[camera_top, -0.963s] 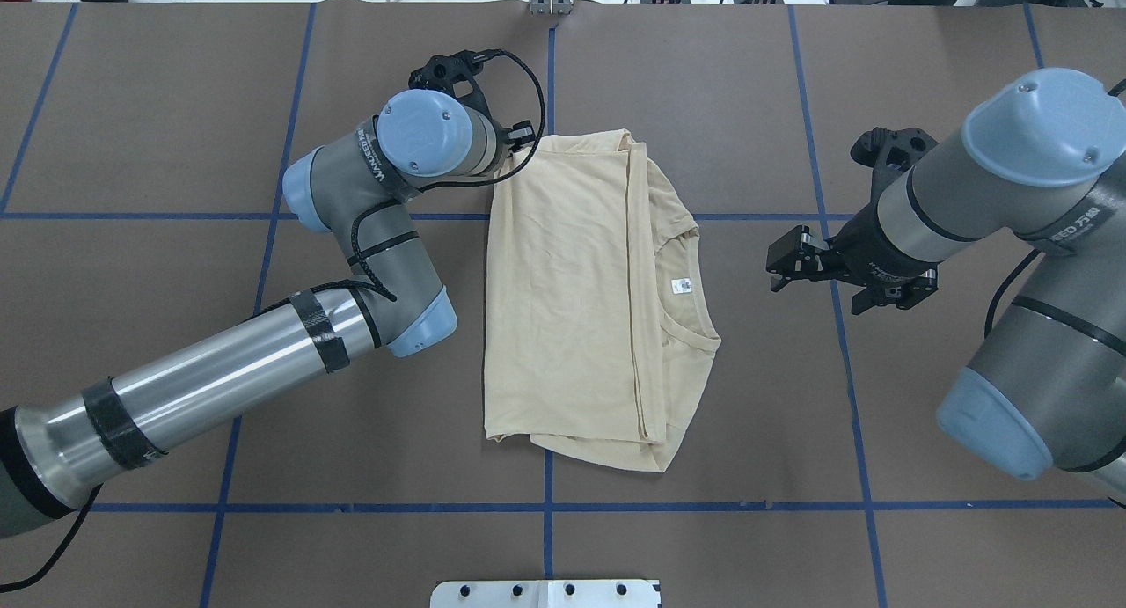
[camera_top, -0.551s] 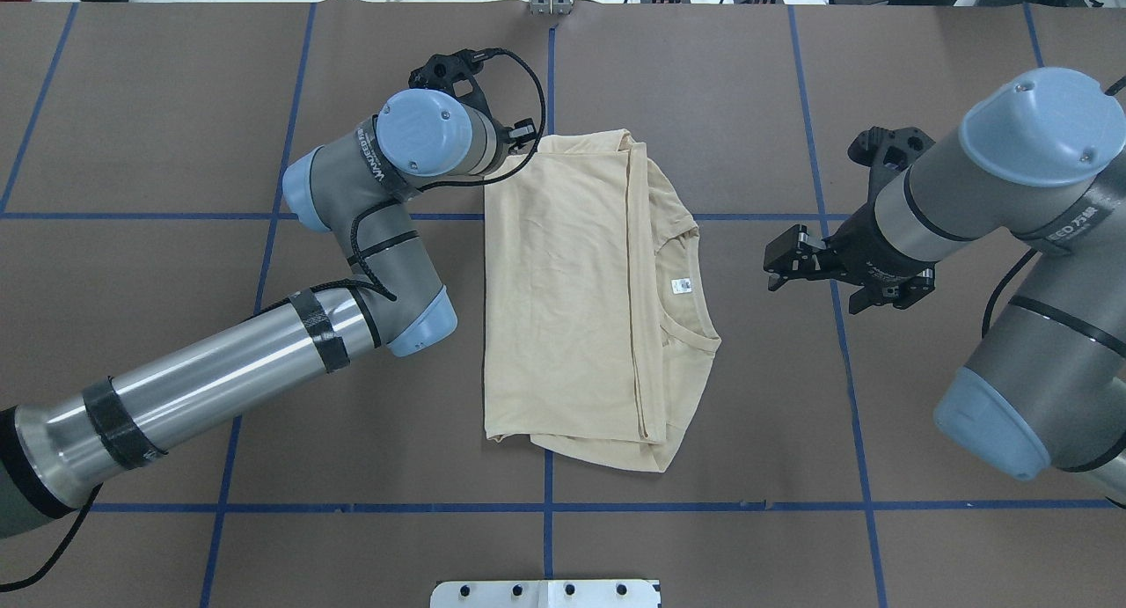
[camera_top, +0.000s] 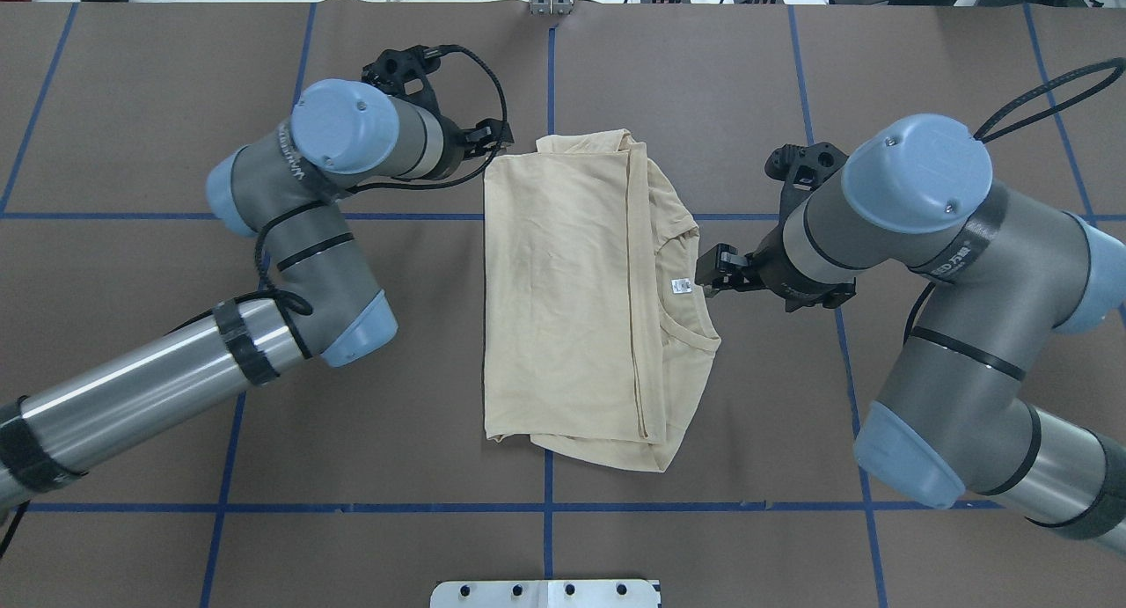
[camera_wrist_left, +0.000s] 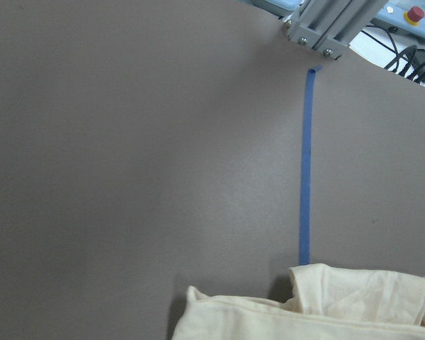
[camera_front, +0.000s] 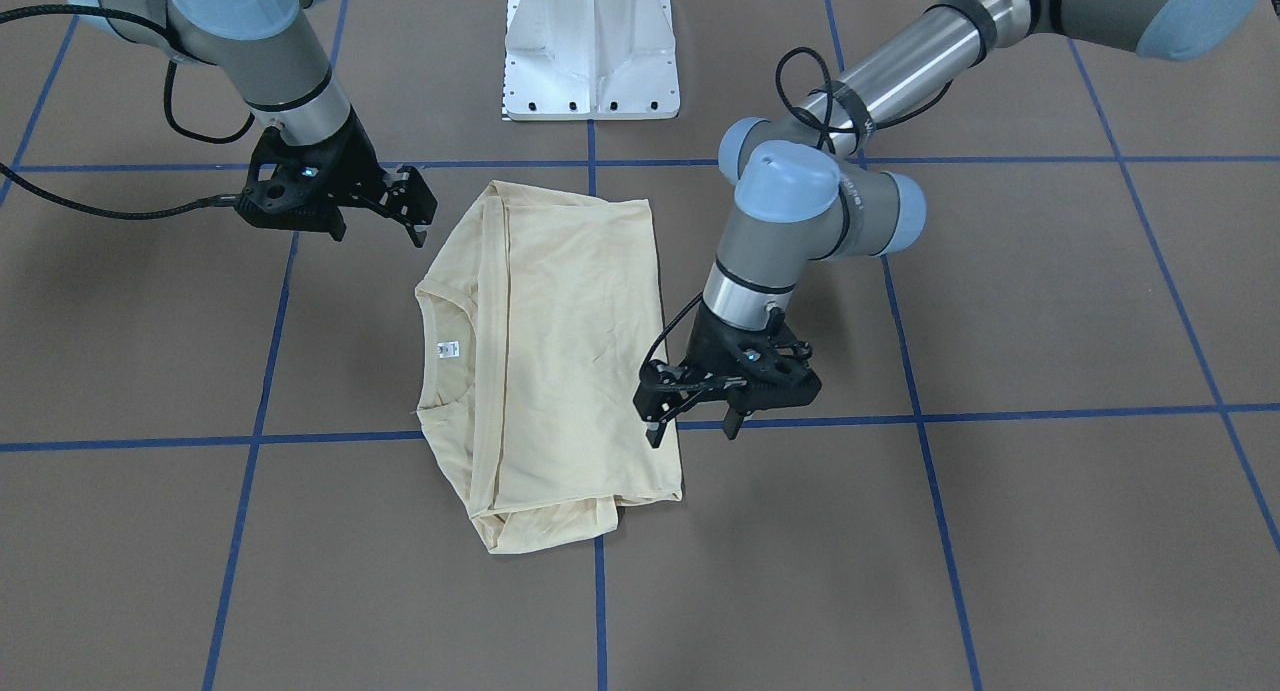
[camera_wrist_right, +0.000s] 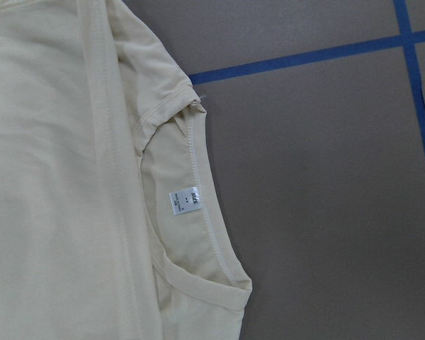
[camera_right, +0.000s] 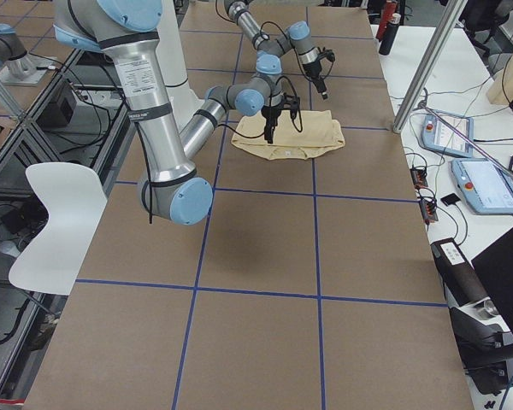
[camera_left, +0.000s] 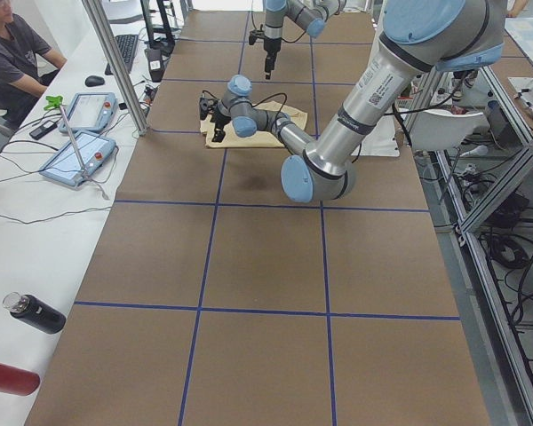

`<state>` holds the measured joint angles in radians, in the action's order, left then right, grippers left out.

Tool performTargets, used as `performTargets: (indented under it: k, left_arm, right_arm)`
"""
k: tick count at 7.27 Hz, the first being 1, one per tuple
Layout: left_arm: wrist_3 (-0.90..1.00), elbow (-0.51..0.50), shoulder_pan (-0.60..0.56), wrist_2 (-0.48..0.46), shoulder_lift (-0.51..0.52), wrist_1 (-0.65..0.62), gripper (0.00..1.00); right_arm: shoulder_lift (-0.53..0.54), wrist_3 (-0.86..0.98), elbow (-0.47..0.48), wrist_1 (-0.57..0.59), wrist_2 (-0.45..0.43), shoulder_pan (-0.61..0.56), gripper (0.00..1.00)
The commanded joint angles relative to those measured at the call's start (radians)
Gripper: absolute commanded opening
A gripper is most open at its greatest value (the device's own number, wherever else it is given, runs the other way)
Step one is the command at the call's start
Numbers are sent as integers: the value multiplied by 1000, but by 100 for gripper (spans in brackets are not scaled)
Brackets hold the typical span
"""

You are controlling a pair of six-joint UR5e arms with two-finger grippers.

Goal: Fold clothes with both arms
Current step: 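Withdraw the left gripper outward while the right gripper moves to the shirt's side edge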

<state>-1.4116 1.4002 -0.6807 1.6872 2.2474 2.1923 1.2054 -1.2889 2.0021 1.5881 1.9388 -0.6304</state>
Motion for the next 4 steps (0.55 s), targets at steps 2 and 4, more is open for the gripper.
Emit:
performTargets:
  k: [2, 4]
  left_arm:
    - [40, 302, -6, 8, -251, -23, 100]
    - [40, 400, -11, 17, -337, -48, 100]
  right_arm:
    - [-72, 13, -54, 0, -92, 78, 100]
    - [-76, 13, -54, 3, -131, 141, 100]
